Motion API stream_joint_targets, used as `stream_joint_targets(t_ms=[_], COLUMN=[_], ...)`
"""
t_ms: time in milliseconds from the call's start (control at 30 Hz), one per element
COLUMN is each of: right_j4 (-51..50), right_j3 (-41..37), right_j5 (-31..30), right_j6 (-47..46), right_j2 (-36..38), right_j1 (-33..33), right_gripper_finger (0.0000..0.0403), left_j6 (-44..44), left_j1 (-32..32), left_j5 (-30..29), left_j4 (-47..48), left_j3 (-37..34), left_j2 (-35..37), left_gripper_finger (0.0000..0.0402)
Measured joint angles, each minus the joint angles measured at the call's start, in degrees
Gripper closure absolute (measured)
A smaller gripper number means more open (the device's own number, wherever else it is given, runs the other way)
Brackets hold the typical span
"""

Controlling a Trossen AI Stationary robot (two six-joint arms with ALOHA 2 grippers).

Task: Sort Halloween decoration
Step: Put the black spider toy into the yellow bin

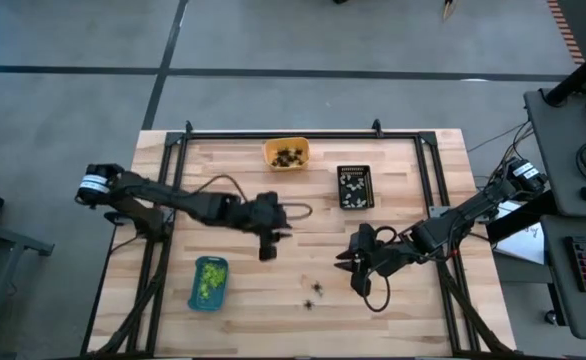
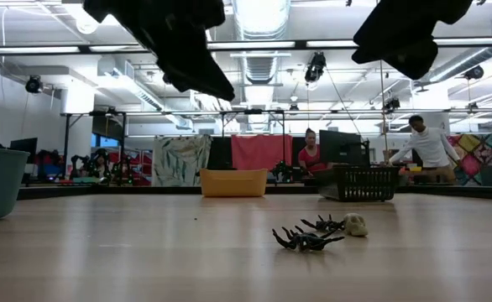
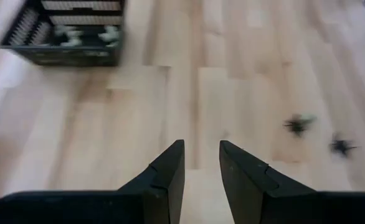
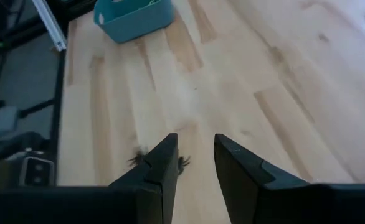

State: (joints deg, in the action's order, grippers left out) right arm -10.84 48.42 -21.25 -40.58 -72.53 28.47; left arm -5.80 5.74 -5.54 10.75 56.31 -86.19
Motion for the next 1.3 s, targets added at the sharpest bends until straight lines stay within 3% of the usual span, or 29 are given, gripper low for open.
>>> stream_joint_targets(t_ms=[267,467,633,933,1300], right_j4=[-0.81,-1.24,-4.61,-26.43,-32.79], right_j3=[0.0,2.35,8.15,23.35,36.41], right_j5=[0.85,7.04,11.1,12.32,12.33], right_j6=[-10.26,-16.5,-18.06,-26.33,-31.23], right_j2=[-1.93,-7.73,-14.3,-26.38,-36.72], right_j1=[0.0,0.0,0.0,0.0,0.0], right_gripper_finger=[0.0307,0.0307,0.0307,0.0307,0.0307], left_j6=[-6.13,-6.69,-6.75,-7.56,-11.36], left_j1=[10.02,15.18,16.44,19.72,26.77], left_j5=[-11.04,-17.7,-18.01,-17.99,-18.1], left_j4=[-1.57,-1.39,-1.35,-0.61,-0.5], left_j3=[-0.87,-0.87,-0.87,-0.92,-2.33], left_j2=[-0.57,-0.55,-0.55,-0.55,-0.52], left_gripper_finger=[0.0318,0.0318,0.0318,0.0318,0.0318])
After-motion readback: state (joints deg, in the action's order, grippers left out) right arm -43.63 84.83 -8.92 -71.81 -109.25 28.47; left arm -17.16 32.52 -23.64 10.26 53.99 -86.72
